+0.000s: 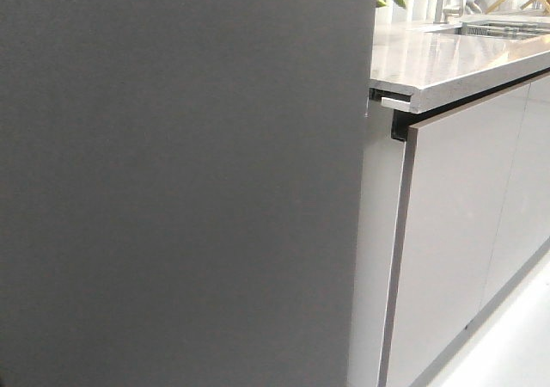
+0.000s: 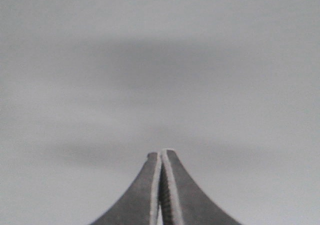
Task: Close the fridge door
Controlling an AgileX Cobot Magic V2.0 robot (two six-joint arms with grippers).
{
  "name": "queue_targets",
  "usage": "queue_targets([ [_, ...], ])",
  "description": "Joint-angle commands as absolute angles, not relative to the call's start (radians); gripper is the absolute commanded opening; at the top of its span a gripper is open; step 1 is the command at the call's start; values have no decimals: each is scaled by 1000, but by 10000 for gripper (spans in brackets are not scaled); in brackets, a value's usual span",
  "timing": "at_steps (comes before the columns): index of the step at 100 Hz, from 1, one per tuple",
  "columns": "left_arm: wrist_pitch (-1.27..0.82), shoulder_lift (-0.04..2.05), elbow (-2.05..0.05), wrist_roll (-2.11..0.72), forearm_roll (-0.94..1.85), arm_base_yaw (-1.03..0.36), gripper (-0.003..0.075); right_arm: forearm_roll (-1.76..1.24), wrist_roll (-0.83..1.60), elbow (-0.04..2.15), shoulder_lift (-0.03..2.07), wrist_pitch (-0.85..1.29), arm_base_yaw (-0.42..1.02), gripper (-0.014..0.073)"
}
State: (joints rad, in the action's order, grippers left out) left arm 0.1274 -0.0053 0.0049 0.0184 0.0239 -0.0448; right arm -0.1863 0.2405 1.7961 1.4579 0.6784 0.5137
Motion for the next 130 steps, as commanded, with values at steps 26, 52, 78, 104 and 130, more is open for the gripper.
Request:
queue_targets([
  [26, 200, -26, 40, 23, 30, -54, -20, -178, 219, 1423, 1026, 614, 405, -44],
  [52, 200, -26, 40, 23, 30, -54, -20, -178, 127, 1047, 709, 520, 405, -44],
  [78, 200, -26, 40, 23, 30, -54, -20, -178, 76, 788, 461, 469, 405, -44],
  [104, 200, -26, 40, 23, 30, -54, -20, -178, 76, 720, 394, 505, 405, -44],
  [130, 200, -26, 40, 23, 30, -54, -20, -178, 76, 720, 394, 510, 405, -45],
])
